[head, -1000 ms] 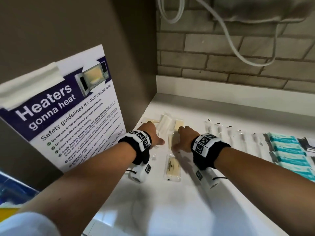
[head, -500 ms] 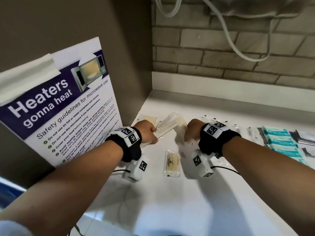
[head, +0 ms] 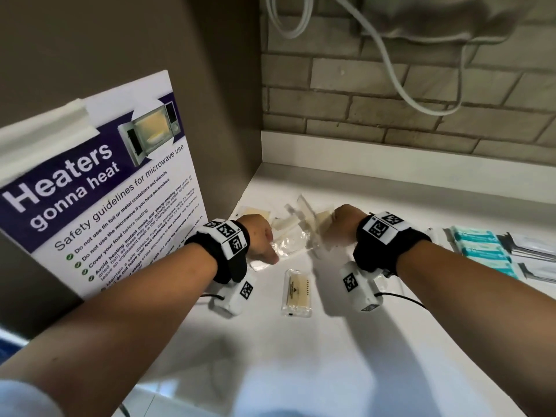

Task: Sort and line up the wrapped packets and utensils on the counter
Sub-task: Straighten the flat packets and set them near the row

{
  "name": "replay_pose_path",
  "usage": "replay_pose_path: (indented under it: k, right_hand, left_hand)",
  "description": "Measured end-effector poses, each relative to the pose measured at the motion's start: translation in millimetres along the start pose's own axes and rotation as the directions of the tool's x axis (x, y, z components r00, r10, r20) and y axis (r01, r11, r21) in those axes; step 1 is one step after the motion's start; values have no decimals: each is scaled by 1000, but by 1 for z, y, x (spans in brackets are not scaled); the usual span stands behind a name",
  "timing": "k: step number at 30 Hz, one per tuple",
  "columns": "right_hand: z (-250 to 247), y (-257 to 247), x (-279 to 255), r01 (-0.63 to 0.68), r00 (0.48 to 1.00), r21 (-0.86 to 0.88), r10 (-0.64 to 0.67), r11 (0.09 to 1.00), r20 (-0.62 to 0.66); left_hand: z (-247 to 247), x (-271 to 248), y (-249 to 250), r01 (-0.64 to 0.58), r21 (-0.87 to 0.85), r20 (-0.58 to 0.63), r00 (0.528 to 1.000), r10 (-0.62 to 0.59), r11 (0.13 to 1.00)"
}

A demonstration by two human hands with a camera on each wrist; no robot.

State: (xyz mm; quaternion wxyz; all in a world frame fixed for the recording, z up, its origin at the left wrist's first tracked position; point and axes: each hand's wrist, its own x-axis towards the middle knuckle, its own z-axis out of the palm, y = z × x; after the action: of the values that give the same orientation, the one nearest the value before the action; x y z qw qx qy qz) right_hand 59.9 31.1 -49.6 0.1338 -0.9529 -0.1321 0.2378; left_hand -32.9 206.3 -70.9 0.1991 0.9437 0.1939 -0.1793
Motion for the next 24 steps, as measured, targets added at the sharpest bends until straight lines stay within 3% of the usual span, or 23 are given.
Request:
replay_pose_path:
  k: [7, 11, 15, 16, 17, 20, 24]
  right_hand:
    - [18, 4, -5, -24, 995, 1, 23, 1000, 94]
    - [20, 6, -7, -18, 997, 93, 12, 995, 73]
    - [16, 2, -1, -9, 1000, -82, 8, 997, -10]
    - [15, 1, 0, -7, 1000, -96, 5, 995, -25]
    - [14, 0, 2, 1, 1000, -110, -4, 994, -24]
    - [12, -5, 10, 13, 998, -144, -5, 989, 56]
    - [16, -12, 15, 22, 998, -163, -13, 986, 57]
  left_hand:
    - [-16, 34, 9, 35, 48, -175, 984, -26, 998]
    - [-19, 65, 8, 45, 199, -157, 987, -14, 979]
    - [13, 211, -45, 90, 328, -28, 996, -86, 940]
    - [17, 224, -48, 84, 303, 0, 996, -88, 949]
    - [16, 222, -48, 107, 287, 9, 993, -114, 952]
    - [-14, 116, -14, 84, 283, -38, 996, -76, 956]
    - [-16, 80, -3, 13, 106, -144, 990, 2, 994]
